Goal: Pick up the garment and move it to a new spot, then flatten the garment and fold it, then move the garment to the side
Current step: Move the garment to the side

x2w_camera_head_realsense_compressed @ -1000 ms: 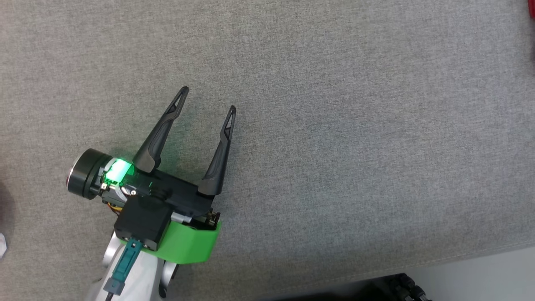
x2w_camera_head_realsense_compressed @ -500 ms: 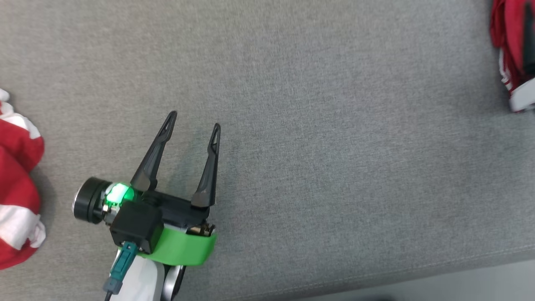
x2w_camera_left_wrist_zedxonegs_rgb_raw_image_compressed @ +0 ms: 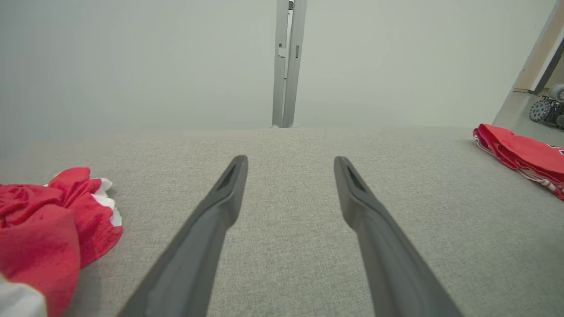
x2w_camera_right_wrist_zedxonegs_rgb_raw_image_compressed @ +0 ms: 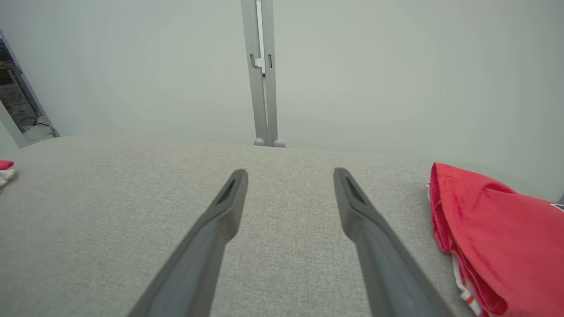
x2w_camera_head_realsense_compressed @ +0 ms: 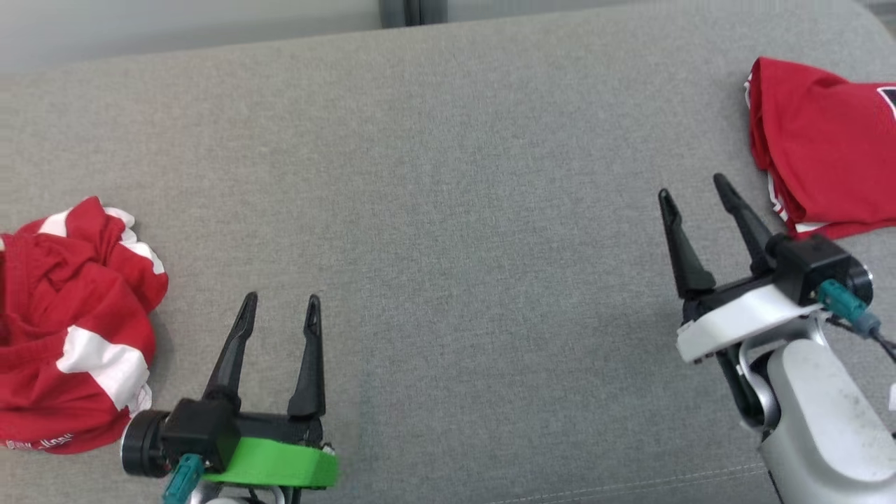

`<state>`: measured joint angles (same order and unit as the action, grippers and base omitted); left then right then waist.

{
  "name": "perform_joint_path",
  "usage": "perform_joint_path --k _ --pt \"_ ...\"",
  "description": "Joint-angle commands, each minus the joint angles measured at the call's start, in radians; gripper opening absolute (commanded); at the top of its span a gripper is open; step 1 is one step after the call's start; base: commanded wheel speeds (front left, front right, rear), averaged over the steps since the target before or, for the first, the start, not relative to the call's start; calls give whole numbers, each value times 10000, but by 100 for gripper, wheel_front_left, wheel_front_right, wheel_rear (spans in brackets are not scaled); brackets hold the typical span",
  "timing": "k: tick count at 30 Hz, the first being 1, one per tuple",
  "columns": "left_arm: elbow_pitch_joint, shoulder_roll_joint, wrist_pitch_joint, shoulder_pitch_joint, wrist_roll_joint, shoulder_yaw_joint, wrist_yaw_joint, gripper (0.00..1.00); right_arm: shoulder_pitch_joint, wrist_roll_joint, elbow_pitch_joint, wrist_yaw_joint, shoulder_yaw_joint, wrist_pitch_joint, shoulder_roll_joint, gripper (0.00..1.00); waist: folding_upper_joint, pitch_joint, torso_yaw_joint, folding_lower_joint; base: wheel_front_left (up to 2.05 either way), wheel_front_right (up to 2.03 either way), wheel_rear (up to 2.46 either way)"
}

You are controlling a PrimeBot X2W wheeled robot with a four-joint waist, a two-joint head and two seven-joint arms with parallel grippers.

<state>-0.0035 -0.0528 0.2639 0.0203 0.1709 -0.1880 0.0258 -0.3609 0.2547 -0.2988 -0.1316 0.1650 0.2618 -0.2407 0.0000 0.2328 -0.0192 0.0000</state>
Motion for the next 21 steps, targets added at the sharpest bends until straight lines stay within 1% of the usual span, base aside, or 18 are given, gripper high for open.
perform_joint_path --k 1,5,8,11,17,21 --pt "110 1 2 -279 144 150 -54 100 440 -180 199 19 -118 42 163 100 0 -1109 151 0 0 0 0" --pt "321 19 2 -773 451 499 -118 100 1382 -627 689 19 -258 37 716 100 0 -1610 145 0 0 0 0" --pt "294 19 2 -1087 503 650 -94 100 2038 -563 847 19 -283 36 1019 100 0 -1962 195 0 0 0 0" --pt "137 18 0 -1360 360 770 -13 100 2472 -720 1026 19 -242 38 1149 100 0 -2170 232 0 0 0 0" --pt "43 16 1 -1861 483 1043 -97 100 3201 -912 1472 18 -415 36 1299 100 0 -2514 282 0 0 0 0" --pt "102 17 1 -2044 569 1141 -74 100 3580 -874 1615 18 -478 36 1398 100 0 -2722 277 0 0 0 0"
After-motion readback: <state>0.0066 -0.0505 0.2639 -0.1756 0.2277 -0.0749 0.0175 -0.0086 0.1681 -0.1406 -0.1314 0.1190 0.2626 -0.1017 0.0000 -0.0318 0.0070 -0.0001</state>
